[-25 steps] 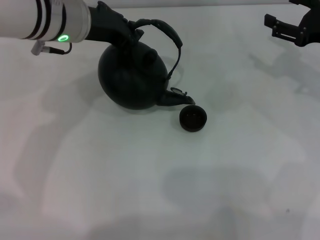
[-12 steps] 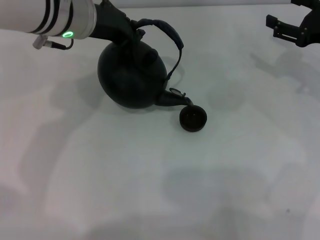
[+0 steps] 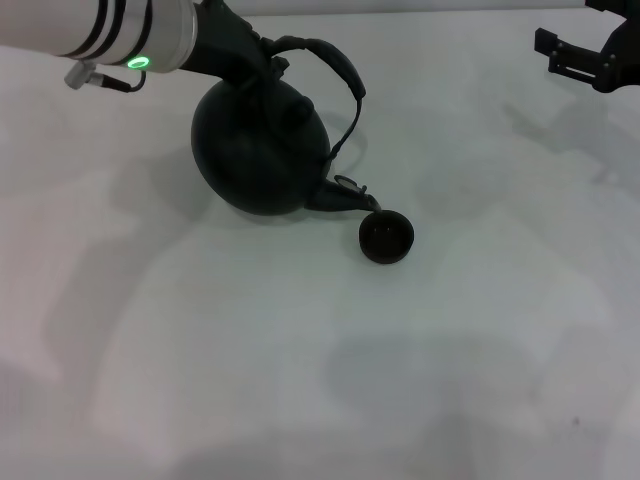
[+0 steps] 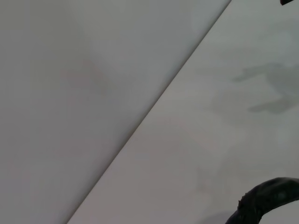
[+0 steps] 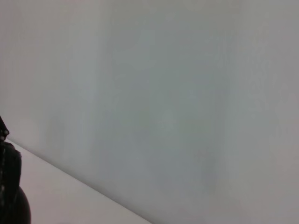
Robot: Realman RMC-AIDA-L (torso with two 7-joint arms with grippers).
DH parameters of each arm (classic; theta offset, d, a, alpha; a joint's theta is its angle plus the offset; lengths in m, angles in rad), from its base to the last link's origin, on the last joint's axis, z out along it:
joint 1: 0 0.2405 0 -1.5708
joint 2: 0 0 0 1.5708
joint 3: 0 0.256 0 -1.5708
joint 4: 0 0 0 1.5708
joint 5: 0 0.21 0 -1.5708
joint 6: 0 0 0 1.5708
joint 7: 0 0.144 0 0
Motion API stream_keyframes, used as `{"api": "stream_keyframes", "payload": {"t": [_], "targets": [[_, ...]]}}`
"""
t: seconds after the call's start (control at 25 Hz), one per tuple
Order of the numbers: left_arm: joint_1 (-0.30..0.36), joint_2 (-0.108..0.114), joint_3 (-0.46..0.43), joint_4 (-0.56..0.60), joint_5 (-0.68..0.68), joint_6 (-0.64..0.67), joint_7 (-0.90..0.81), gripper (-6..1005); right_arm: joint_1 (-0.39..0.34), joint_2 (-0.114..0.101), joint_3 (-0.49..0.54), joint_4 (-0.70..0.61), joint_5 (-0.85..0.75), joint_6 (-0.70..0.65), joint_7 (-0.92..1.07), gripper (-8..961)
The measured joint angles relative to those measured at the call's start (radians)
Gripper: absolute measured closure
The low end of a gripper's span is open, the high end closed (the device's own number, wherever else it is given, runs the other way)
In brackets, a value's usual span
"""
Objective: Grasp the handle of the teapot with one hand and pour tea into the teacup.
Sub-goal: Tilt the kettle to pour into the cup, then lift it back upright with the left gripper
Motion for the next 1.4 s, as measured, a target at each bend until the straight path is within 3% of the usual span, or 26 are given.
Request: {"api": "stream_keyframes", "payload": {"t": [1.4], "targets": [[-0.109, -0.002, 0.067, 0.012, 0.126, 0.084, -0.042, 845, 0.002, 0.0, 0.0, -0.012, 0.012, -0.032, -0.011, 88]]}}
